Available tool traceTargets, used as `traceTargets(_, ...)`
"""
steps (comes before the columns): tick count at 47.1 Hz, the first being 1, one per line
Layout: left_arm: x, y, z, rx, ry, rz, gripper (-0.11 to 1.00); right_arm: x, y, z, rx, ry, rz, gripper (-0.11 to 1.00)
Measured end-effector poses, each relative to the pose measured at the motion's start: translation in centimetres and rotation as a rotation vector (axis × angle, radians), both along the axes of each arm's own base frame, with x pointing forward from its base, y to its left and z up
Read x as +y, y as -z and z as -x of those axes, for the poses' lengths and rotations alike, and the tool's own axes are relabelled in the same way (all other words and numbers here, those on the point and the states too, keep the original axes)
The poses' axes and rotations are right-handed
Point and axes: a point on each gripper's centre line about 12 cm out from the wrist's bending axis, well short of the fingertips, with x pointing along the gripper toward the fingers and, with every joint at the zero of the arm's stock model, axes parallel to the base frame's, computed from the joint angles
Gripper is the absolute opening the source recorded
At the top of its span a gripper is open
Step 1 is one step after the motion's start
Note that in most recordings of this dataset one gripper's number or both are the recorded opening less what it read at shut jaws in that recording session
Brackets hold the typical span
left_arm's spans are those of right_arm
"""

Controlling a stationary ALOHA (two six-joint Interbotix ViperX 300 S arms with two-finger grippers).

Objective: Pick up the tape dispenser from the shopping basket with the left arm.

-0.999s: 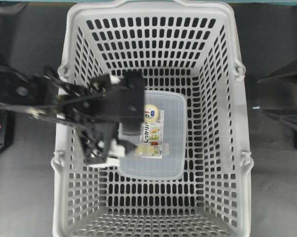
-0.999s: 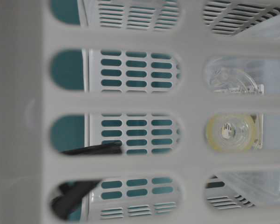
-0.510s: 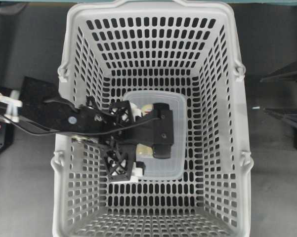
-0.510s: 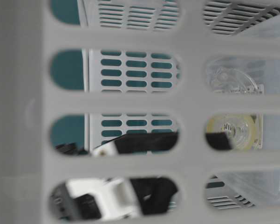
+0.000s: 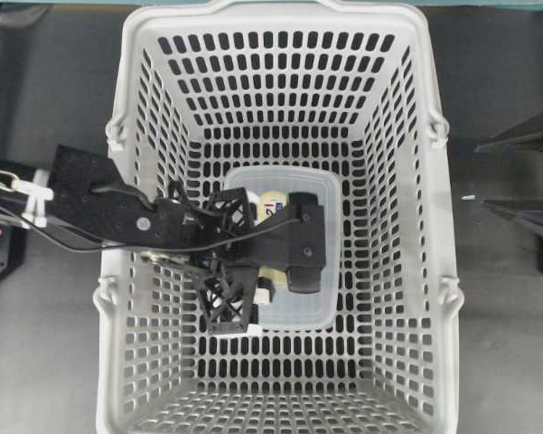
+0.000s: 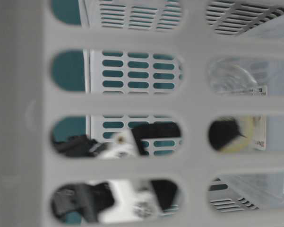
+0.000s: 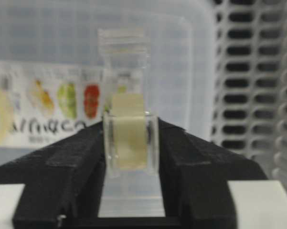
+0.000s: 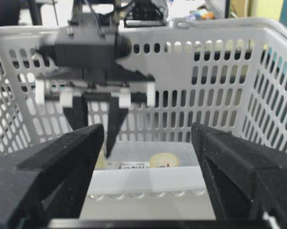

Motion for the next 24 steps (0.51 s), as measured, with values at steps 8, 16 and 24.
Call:
traceTargets(8, 0.2, -5.3, 0.1, -0.082, -0.007, 0.012, 0.28, 0.0, 0.0, 0.1, -0.002, 0.000, 0.000, 0.71)
traceTargets(16, 1.3, -12.6, 0.8, -0.172, -0.032, 0.022, 0.28, 0.0, 0.1, 0.1, 0.000, 0.000, 0.000, 0.71)
traceTargets(24, 1.7, -17.1, 1.7, -0.192, -0.042, 0.023, 0.28, 0.0, 0.1, 0.1, 0.002, 0.000, 0.000, 0.71)
